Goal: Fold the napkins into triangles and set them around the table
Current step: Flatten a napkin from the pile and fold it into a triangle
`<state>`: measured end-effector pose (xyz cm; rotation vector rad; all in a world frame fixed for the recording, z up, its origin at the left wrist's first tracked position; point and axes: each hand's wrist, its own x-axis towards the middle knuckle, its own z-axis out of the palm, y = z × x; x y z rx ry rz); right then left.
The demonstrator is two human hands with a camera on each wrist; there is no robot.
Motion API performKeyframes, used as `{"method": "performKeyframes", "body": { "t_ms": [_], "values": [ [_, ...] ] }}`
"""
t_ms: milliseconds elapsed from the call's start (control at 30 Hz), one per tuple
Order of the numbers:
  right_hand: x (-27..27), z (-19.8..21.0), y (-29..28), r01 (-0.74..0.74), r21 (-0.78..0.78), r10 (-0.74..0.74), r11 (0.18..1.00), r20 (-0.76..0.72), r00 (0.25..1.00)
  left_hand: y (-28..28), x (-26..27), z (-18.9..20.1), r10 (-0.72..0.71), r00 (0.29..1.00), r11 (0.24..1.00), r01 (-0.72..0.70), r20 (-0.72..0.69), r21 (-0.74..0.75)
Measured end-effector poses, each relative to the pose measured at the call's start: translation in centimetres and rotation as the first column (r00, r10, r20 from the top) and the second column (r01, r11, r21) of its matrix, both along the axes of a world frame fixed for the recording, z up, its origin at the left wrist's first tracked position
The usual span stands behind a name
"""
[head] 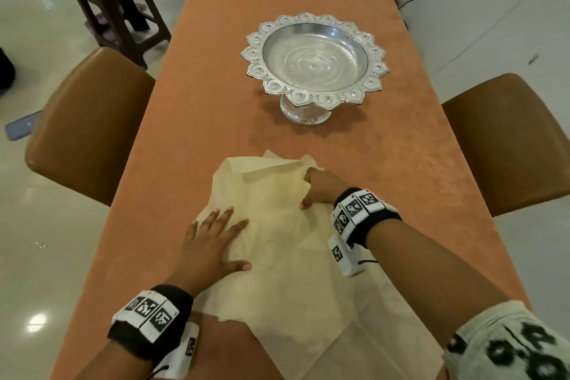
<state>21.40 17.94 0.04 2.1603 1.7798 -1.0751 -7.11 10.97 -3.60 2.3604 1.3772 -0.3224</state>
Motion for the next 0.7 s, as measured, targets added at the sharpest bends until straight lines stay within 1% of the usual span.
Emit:
{"method": "performKeyframes", "body": {
  "t_ms": [33, 100, 133, 200, 267, 333, 400, 467, 500, 533, 567, 600, 633, 667, 700],
  "values": [
    [0.0, 0.0, 0.2, -0.033, 0.005, 0.033, 0.999, 0.012, 0.999, 0.1, 0.0, 0.3, -0.017, 1.0, 0.999, 0.016, 0.022, 0.05],
    [0.5, 0.1, 0.7, -0.032, 0.04, 0.032, 0.999, 0.016, 0.999, 1.1, 0.3, 0.5, -0.065, 0.996, 0.979, 0.052, 0.062, 0.197],
    [1.0, 0.2, 1.0, -0.008, 0.076, 0.007, 0.997, 0.01, 1.0, 1.9, 0.7, 0.6, -0.066, 0.996, 0.96, 0.046, 0.064, 0.276],
    [2.2, 0.5, 1.9, 0.077, 0.165, -0.074, 0.983, -0.026, 0.997, 3.8, 1.9, 1.5, -0.03, 0.997, 0.923, 0.001, 0.07, 0.384],
    [3.4, 0.7, 2.9, 0.189, 0.237, -0.173, 0.953, -0.085, 0.981, 5.9, 3.2, 2.5, 0.007, 0.997, 0.897, -0.041, 0.079, 0.439],
    [4.5, 0.6, 3.9, 0.309, 0.308, -0.282, 0.9, -0.128, 0.951, 7.9, 4.8, 3.5, 0.044, 0.995, 0.89, -0.081, 0.092, 0.449],
    [5.6, 0.4, 4.8, 0.438, 0.388, -0.4, 0.811, -0.178, 0.899, 9.2, 6.1, 4.0, 0.061, 0.99, 0.881, -0.112, 0.125, 0.46],
    [6.5, 0.3, 5.3, 0.546, 0.451, -0.505, 0.706, -0.22, 0.835, 9.7, 6.8, 3.8, -0.011, 0.989, 0.883, -0.061, 0.151, 0.466],
    [6.9, 0.3, 5.5, 0.569, 0.462, -0.536, 0.68, -0.216, 0.816, 9.6, 7.0, 3.5, -0.076, 0.985, 0.89, -0.003, 0.154, 0.456],
    [7.1, 0.3, 5.7, 0.568, 0.449, -0.544, 0.69, -0.195, 0.816, 9.4, 7.1, 3.0, -0.144, 0.978, 0.896, 0.065, 0.148, 0.439],
    [7.1, 0.4, 5.6, 0.532, 0.41, -0.524, 0.741, -0.142, 0.84, 8.9, 7.3, 2.3, -0.201, 0.971, 0.902, 0.131, 0.132, 0.411],
    [7.0, 0.6, 5.3, 0.451, 0.366, -0.469, 0.814, -0.044, 0.882, 8.4, 7.4, 1.6, -0.238, 0.967, 0.913, 0.189, 0.095, 0.363],
    [6.9, 0.9, 4.6, 0.331, 0.35, -0.383, 0.876, 0.087, 0.92, 8.0, 7.5, 0.9, -0.247, 0.968, 0.931, 0.223, 0.05, 0.288],
    [6.7, 1.2, 3.6, 0.191, 0.376, -0.288, 0.907, 0.221, 0.932, 7.5, 7.6, 0.4, -0.237, 0.971, 0.95, 0.228, 0.018, 0.213],
    [6.5, 1.5, 2.5, 0.038, 0.434, -0.199, 0.9, 0.331, 0.922, 7.2, 7.7, 0.0, -0.218, 0.976, 0.963, 0.215, 0.001, 0.163]
  ]
}}
